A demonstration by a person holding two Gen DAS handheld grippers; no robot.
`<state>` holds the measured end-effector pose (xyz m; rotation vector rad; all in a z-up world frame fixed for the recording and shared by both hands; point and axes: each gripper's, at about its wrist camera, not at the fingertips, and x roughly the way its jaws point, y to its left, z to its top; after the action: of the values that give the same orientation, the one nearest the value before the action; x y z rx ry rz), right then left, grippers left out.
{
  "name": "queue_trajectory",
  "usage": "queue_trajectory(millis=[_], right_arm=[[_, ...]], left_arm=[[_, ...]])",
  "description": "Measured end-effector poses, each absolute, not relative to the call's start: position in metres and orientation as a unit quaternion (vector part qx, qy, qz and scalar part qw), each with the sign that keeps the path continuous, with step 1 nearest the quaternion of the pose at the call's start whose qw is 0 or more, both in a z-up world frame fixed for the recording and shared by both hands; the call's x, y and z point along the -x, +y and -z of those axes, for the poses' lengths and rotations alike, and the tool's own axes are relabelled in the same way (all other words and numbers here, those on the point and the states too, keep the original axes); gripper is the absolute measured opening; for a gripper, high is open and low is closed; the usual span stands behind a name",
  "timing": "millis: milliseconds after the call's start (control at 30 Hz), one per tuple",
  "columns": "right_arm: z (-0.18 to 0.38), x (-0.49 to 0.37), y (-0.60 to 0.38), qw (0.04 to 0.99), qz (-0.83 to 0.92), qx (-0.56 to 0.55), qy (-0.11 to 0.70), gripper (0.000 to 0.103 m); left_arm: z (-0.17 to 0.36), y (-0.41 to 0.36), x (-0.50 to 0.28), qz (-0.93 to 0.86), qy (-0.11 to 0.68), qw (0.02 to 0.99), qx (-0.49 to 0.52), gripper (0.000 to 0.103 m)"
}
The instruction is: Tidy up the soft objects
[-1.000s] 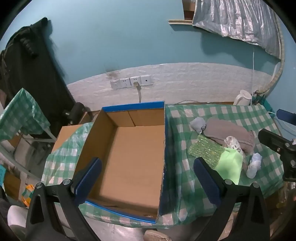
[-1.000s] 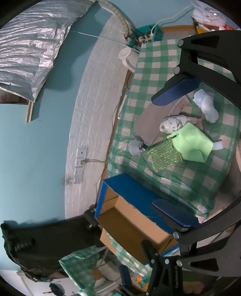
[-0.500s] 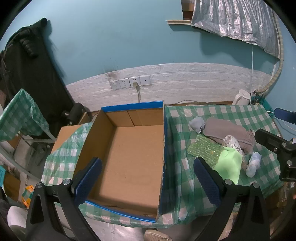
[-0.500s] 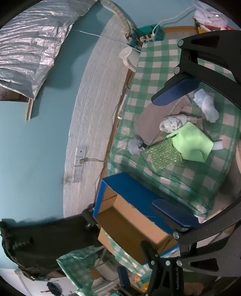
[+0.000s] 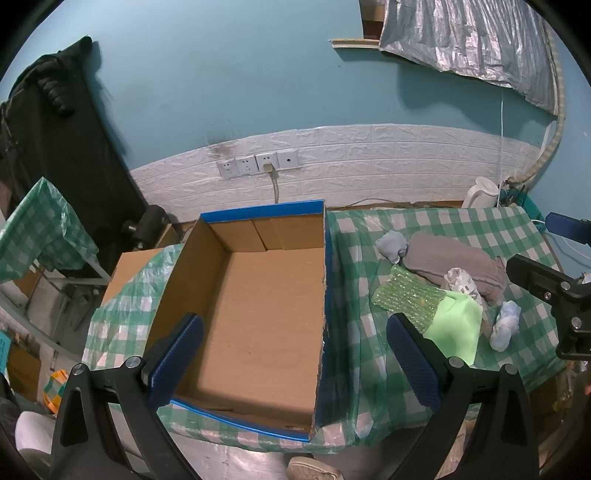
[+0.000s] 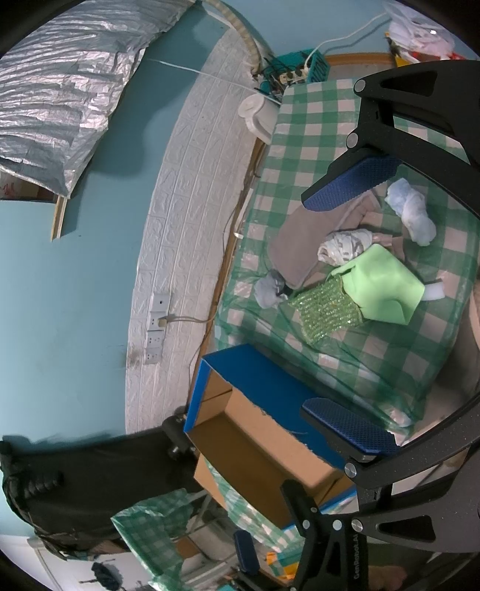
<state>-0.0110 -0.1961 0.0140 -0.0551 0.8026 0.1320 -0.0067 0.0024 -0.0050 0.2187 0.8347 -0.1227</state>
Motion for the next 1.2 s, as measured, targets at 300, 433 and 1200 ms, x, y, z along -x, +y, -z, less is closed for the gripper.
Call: queue_trajectory(millis=[300,433,1200], right_arm=[[-0.0137,0.0112,-0.1957,0.918,-0.064,0.028,0.390,0.101],[-0.0140,0.0111,-0.1960,0.918,-0.064,0.027,0.391,0.101],[-0.0138,0.0108,-0.1962,0.917,-0.064,0.030,0.392,0.101]], left_arm=[[0.0065,0.0010,0.0088,0.061,0.405,0.906,-0.108,0.100],[0.0060,0.0009,0.0082,0.061,0.405,0.906,-0.108,0.100],[0.0065,0.0024,0.0061,0.051,0.408,0.906,-0.101,0.100]])
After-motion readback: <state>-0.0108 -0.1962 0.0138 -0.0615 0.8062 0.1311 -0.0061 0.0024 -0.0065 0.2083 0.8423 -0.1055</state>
